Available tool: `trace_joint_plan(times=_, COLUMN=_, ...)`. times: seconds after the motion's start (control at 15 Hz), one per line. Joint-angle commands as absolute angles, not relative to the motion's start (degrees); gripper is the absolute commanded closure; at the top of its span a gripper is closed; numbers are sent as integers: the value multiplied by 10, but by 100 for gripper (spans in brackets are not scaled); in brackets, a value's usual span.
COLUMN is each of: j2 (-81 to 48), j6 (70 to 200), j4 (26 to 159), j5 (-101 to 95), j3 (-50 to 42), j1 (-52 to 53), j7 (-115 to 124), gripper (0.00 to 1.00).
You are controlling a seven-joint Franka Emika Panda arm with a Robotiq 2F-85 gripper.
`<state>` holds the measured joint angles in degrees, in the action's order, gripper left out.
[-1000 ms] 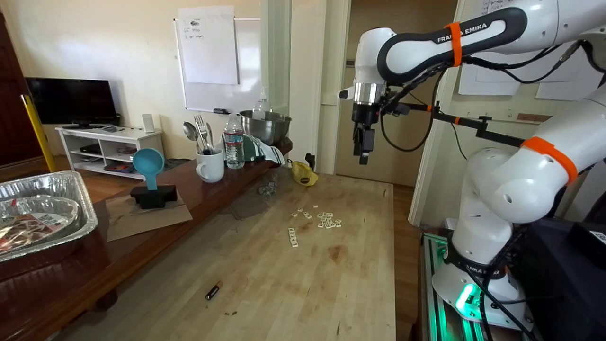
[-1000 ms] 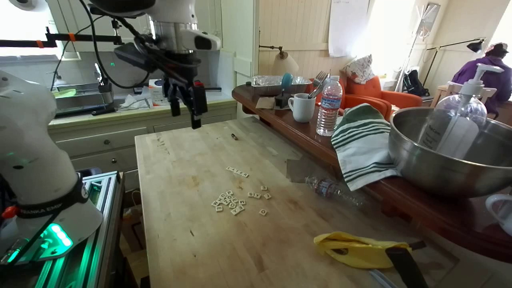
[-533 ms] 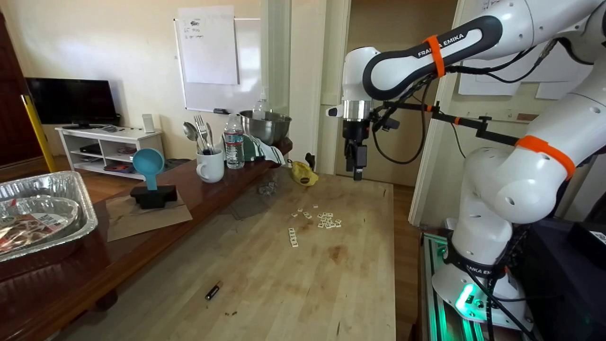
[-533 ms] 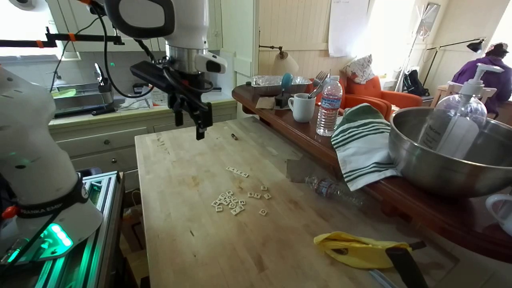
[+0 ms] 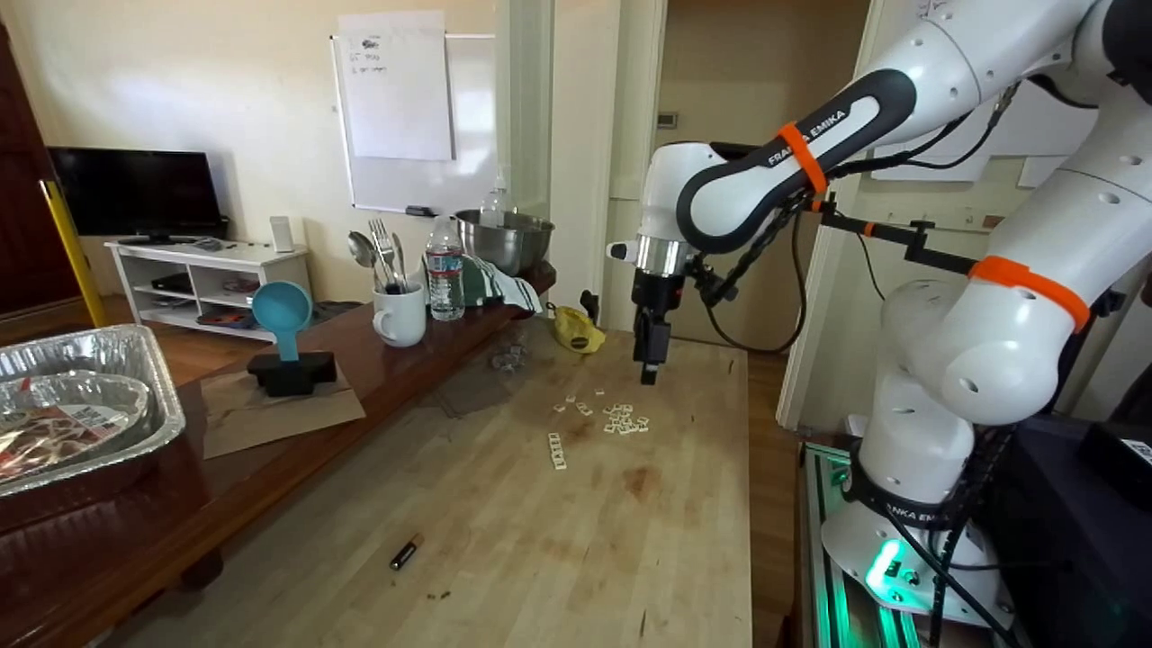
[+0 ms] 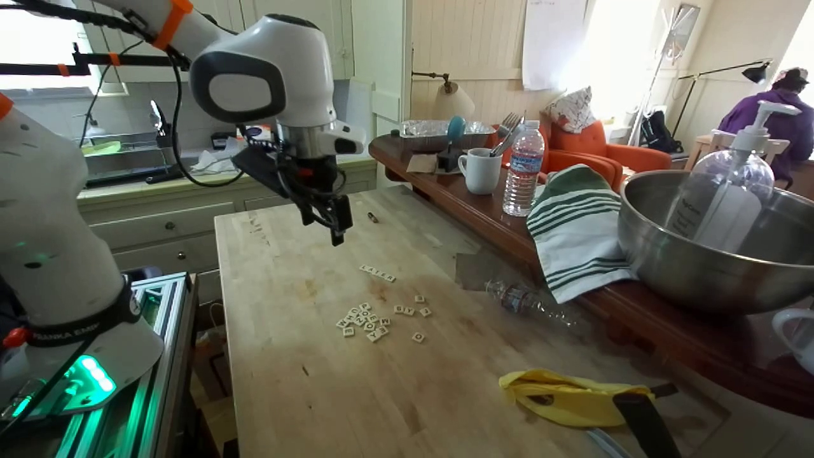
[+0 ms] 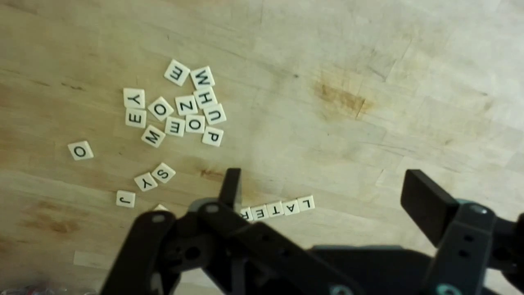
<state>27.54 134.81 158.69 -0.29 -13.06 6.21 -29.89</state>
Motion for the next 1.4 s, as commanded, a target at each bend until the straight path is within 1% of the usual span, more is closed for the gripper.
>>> trace_joint_plan(times=0.0, j2=187, j6=1485, j4=1589, j5=80, j3=-137, j1=104, j7=-327, gripper=0)
trace_joint_plan(times=0.13, j2=147, j6=1547, j4=1589, j5=123, j3=-137, j1=125, j7=-347, gripper=0)
trace_joint_plan(times=0.27, j2=113, j6=1583, j4=1585, j5=167, j3=-136, j1=143, j7=-371, gripper=0)
trace_joint_plan(times=0.33, j2=94, j6=1595, j4=1580, j5=192, j3=-134, j1=151, j7=-386, gripper=25)
trace_joint_plan(times=0.4, j2=77, j6=1606, j4=1575, j5=212, j3=-129, j1=153, j7=-396, gripper=27)
trace_joint_plan(times=0.47, j2=62, j6=1613, j4=1568, j5=234, j3=-126, j1=155, j7=-412, gripper=34)
trace_joint_plan(times=0.53, j2=48, j6=1619, j4=1560, j5=243, j3=-140, j1=172, j7=-420, gripper=44)
trace_joint_plan(times=0.67, j2=24, j6=1626, j4=1544, j5=270, j3=-140, j1=175, j7=-442, gripper=58)
trace_joint_plan(times=0.87, j2=-4, j6=1619, j4=1523, j5=297, j3=-134, j1=174, j7=-468, gripper=82)
trace_joint_plan(times=1.0, j2=-21, j6=1616, j4=1512, j5=314, j3=-129, j1=173, j7=-487, gripper=96)
trace_joint_plan(times=1.07, j2=-29, j6=1617, j4=1507, j5=321, j3=-126, j1=173, j7=-494, gripper=100)
trace_joint_plan(times=1.33, j2=-58, j6=1618, j4=1490, j5=344, j3=-109, j1=171, j7=-521, gripper=100)
